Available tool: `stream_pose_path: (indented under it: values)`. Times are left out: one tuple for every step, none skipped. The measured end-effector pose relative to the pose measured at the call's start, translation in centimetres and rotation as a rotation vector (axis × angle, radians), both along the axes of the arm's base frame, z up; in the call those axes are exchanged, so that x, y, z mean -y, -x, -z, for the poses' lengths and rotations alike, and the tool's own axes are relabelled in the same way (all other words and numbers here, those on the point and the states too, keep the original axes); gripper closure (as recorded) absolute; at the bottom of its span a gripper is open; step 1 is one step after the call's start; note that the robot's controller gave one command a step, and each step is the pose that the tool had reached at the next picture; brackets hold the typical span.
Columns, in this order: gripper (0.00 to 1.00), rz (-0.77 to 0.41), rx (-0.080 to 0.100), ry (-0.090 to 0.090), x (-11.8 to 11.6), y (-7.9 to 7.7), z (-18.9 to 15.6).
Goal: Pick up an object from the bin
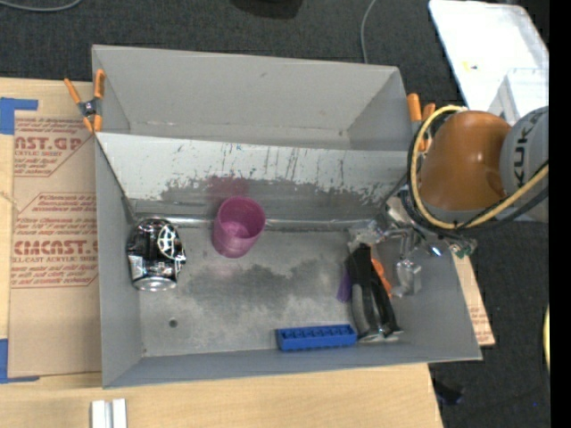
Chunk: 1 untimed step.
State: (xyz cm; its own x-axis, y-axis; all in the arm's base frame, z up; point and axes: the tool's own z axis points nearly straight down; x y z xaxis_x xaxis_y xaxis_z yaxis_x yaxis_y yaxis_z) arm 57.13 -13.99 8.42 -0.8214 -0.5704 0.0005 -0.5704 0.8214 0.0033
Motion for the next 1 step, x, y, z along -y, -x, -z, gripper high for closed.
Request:
stream_pose_path:
  values:
    - [0.0,-0.361,0.028,0.001,-1.16,1.35,-1.45]
